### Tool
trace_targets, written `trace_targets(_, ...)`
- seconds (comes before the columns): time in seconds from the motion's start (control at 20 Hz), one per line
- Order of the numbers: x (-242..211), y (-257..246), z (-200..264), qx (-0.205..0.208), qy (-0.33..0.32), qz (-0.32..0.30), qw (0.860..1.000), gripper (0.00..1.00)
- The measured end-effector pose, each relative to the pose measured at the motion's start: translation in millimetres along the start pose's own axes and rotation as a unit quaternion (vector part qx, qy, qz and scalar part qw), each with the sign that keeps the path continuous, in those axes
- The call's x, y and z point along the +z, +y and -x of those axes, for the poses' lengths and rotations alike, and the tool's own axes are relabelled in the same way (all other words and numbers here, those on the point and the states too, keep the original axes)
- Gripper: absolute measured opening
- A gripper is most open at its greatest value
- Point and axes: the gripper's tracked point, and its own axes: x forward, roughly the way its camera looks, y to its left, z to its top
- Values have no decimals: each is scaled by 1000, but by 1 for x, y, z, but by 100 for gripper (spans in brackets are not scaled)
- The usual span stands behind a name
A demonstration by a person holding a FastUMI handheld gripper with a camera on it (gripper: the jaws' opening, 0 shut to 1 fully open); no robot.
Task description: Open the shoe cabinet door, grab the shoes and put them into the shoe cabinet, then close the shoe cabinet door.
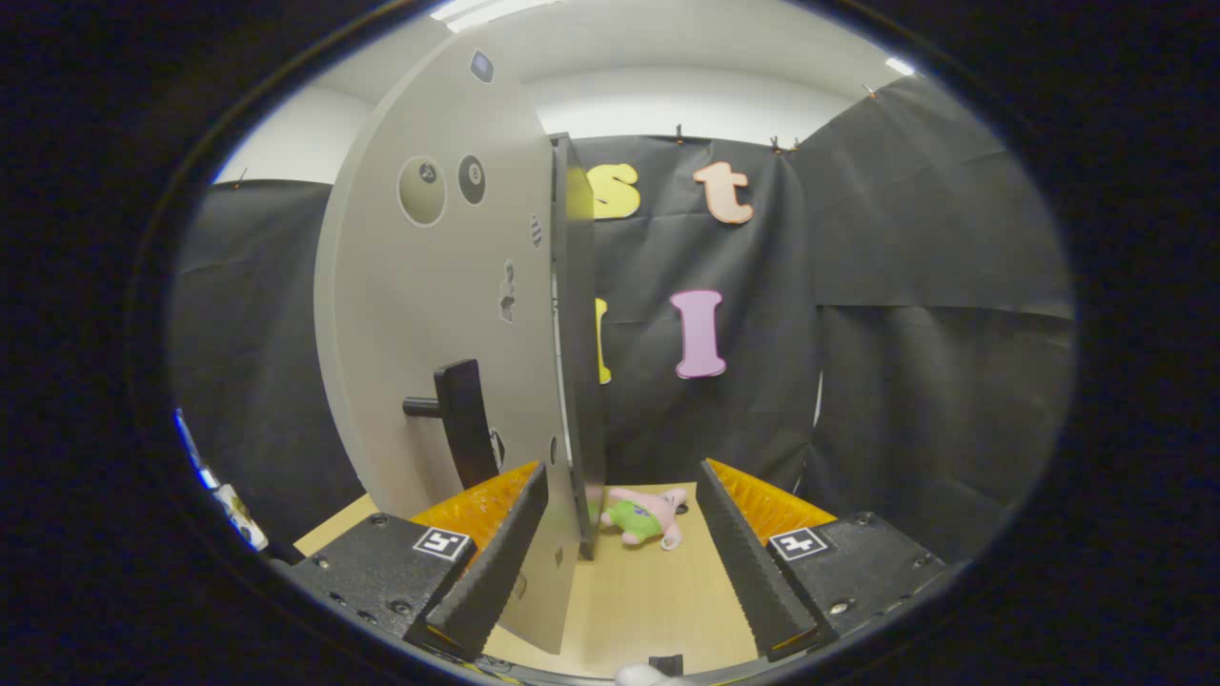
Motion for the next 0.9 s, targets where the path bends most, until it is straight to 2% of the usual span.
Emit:
trace_targets(0.15,-2,14,-5,53,13,7,998,98)
trace_targets(0.45,-6,54,-7,109,31,17,993,95)
trace_targets(0.9,-11,152,-28,130,25,20,991,95)
